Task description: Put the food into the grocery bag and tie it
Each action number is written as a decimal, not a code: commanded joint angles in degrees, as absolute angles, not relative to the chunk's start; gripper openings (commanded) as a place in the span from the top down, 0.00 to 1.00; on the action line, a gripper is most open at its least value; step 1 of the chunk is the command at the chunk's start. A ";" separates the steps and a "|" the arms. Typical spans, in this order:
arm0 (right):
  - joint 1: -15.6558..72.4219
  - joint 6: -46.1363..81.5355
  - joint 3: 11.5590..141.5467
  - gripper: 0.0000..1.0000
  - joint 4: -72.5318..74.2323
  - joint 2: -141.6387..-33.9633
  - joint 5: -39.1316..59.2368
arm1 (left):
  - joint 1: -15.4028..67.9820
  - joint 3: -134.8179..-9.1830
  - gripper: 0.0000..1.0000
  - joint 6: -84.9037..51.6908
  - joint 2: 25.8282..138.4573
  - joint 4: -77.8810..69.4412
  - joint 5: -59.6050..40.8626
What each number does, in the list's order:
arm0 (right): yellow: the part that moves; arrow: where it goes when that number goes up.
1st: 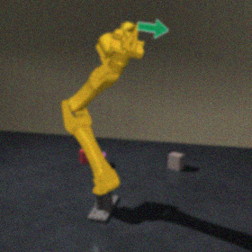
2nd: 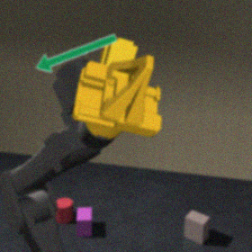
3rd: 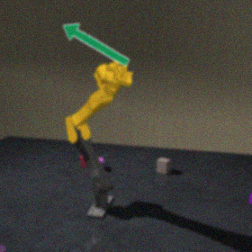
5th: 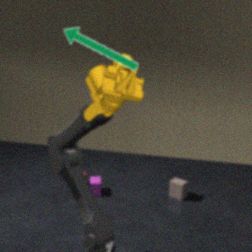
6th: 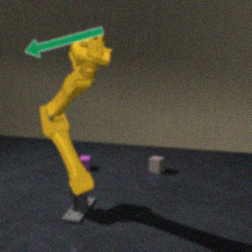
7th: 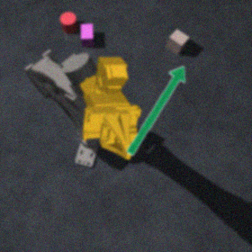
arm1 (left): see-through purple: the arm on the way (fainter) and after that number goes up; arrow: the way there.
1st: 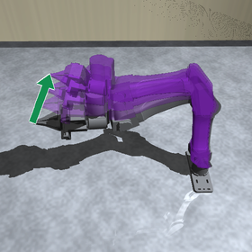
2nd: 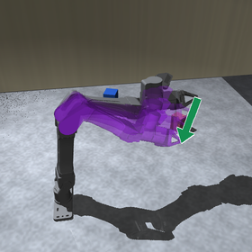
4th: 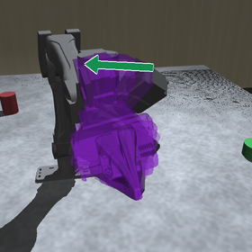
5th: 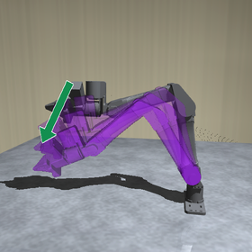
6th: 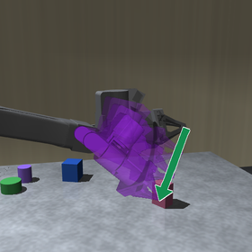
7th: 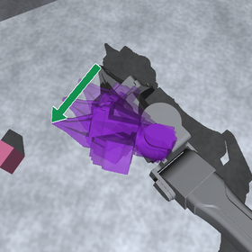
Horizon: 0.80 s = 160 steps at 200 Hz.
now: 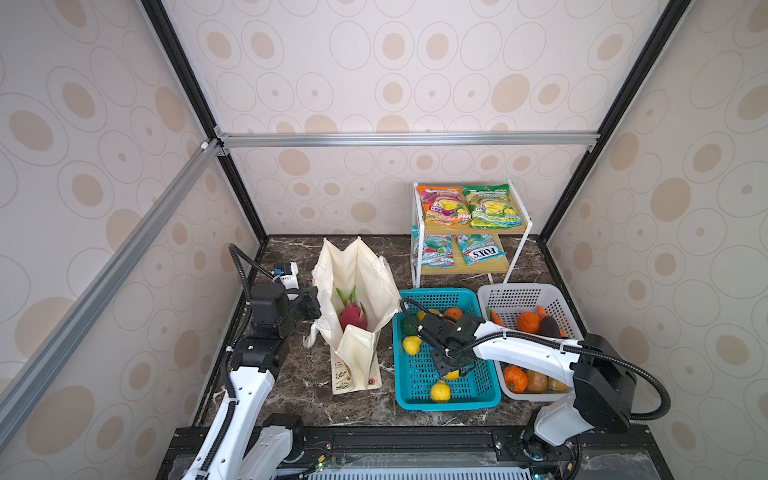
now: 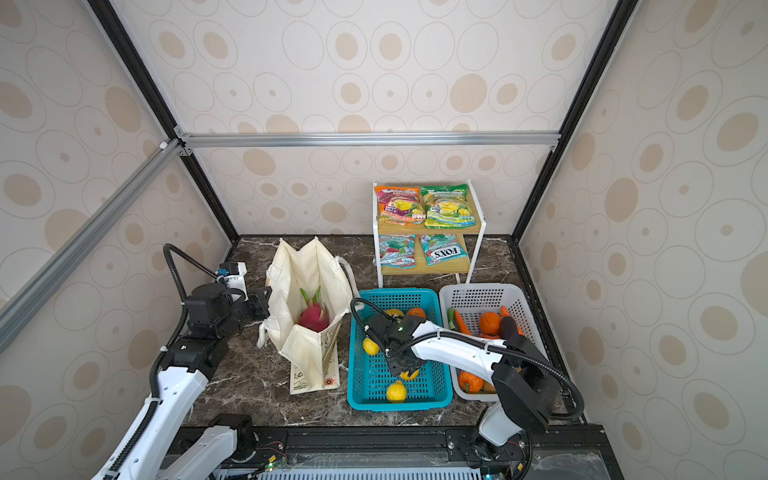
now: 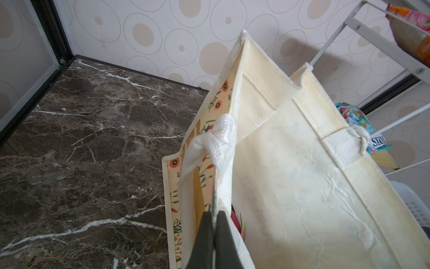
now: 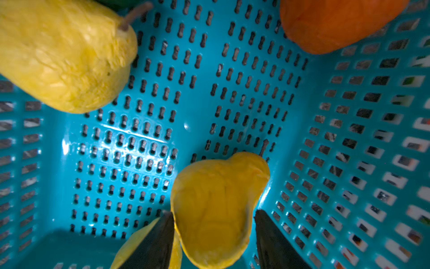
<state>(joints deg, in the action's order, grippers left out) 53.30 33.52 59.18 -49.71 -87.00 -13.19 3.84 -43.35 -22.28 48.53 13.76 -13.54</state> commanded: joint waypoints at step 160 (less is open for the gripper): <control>53.59 67.68 47.25 0.00 -40.19 -70.51 -11.42 | 3.60 -43.67 1.00 -23.12 50.98 12.40 -18.76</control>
